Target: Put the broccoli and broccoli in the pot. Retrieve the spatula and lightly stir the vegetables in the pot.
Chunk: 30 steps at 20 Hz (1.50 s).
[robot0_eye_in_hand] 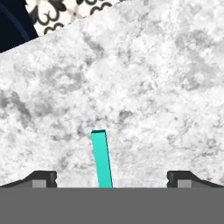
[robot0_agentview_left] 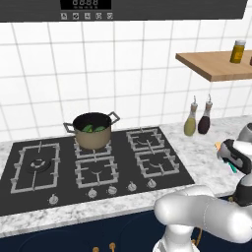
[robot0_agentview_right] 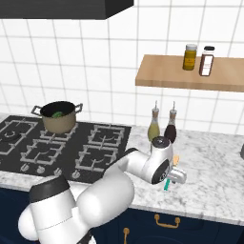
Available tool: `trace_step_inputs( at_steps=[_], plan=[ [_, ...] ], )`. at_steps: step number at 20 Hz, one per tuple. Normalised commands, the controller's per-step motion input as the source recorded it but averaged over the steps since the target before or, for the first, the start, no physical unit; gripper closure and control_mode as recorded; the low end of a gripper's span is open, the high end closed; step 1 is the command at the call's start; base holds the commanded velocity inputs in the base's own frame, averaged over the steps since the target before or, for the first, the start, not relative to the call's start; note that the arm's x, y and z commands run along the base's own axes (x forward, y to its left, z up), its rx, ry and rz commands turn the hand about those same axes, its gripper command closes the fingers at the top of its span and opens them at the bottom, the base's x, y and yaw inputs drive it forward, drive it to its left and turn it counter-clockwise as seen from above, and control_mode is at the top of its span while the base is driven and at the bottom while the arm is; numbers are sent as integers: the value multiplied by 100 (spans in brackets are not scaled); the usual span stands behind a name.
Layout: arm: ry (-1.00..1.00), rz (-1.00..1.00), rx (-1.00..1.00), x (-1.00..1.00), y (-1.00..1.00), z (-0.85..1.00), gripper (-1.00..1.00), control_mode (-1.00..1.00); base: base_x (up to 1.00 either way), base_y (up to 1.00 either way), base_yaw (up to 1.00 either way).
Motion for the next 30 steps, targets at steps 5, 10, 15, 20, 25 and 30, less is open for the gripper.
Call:
trace_step_inputs(
  at_steps=[5, 10, 15, 20, 25, 30],
  plan=[
    [17, 23, -12, 39, -3, -31, -100, -100, 0, 0, 0],
    [0, 18, -5, 1, -28, -11, -100, -100, 0, 0, 0],
    [1, 17, 0, 0, -23, -38, -100, -100, 0, 0, 0],
    [10, 3, 0, 11, 10, -29, -100, -100, 0, 0, 0],
    [10, 1, 0, 4, 16, -45, 100, -100, 0, 0, 0],
    [1, 0, 1, -4, 3, -28, 100, -100, 0, 0, 0]
  ],
)
